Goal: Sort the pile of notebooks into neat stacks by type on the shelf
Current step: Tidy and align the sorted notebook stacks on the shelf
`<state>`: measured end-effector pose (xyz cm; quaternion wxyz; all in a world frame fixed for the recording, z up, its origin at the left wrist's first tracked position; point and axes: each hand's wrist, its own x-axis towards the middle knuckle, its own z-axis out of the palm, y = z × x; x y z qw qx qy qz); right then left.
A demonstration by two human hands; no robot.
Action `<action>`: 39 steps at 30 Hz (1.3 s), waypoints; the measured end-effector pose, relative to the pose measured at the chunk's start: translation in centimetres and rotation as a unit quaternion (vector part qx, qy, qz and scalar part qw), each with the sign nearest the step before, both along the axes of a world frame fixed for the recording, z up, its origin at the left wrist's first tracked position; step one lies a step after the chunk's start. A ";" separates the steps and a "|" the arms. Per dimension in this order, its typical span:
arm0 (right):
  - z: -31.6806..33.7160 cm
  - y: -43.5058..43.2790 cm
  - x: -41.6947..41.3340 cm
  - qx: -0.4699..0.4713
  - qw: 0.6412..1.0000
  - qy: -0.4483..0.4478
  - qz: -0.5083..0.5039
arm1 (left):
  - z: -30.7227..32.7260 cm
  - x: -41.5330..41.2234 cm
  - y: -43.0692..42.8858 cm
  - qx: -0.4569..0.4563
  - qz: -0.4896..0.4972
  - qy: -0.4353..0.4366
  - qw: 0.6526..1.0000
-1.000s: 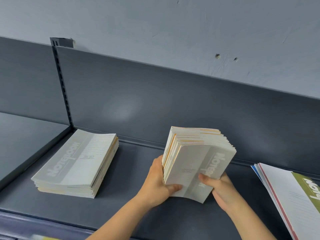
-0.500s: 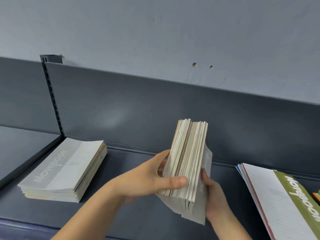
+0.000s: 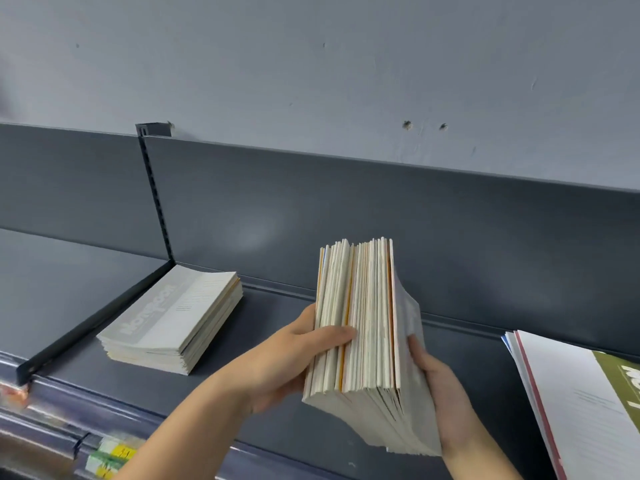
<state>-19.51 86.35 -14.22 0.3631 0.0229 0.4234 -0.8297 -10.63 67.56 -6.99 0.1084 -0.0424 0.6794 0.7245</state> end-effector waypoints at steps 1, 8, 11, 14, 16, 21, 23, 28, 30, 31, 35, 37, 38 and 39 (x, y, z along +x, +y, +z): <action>0.3 -0.1 -0.1 0.022 1.000 0.013 -0.009 | -0.1 0.2 -0.2 0.001 0.009 -0.007 1.000; 4.1 -4.1 1.2 0.180 0.978 0.108 0.016 | -0.4 1.5 -3.3 -0.102 0.107 -0.001 0.989; 5.5 -7.5 2.1 0.197 0.967 0.160 0.036 | -0.5 2.5 -5.5 -0.109 0.141 -0.018 0.984; 6.6 -11.2 2.4 0.206 0.957 0.201 0.042 | -0.4 3.0 -8.8 -0.111 0.138 0.005 0.984; 7.4 -13.9 2.7 0.215 0.949 0.224 0.055 | 0.4 3.2 -12.0 -0.115 0.134 0.006 0.984; 7.9 -22.1 2.9 0.251 0.939 0.223 0.081 | 1.6 2.8 -21.8 -0.090 0.114 -0.063 0.987; 7.4 -25.5 2.8 0.258 0.942 0.204 0.072 | 1.6 2.1 -25.1 -0.082 0.118 -0.092 0.985; 6.0 -31.7 2.5 0.283 0.945 0.163 0.019 | 0.4 0.3 -31.0 -0.067 0.112 -0.133 0.982; 6.0 -33.1 2.5 0.292 0.945 0.147 0.005 | 0.0 -0.5 -32.4 -0.061 0.098 -0.144 0.983; 6.1 -33.7 2.4 0.299 0.944 0.140 -0.002 | -0.3 -0.9 -33.0 -0.058 0.091 -0.146 0.983; 6.3 -34.9 2.2 0.319 0.940 0.118 -0.017 | -1.6 -2.0 -34.3 -0.044 0.075 -0.152 0.985; 6.2 -35.3 2.2 0.337 0.934 0.115 -0.017 | -2.3 -2.3 -34.6 -0.037 0.065 -0.157 0.985; 6.0 -35.5 2.2 0.345 0.932 0.112 -0.017 | -2.7 -2.3 -34.7 -0.032 0.062 -0.160 0.985; 5.9 -35.7 2.2 0.351 0.930 0.111 -0.016 | -3.0 -2.4 -34.8 -0.028 0.057 -0.163 0.985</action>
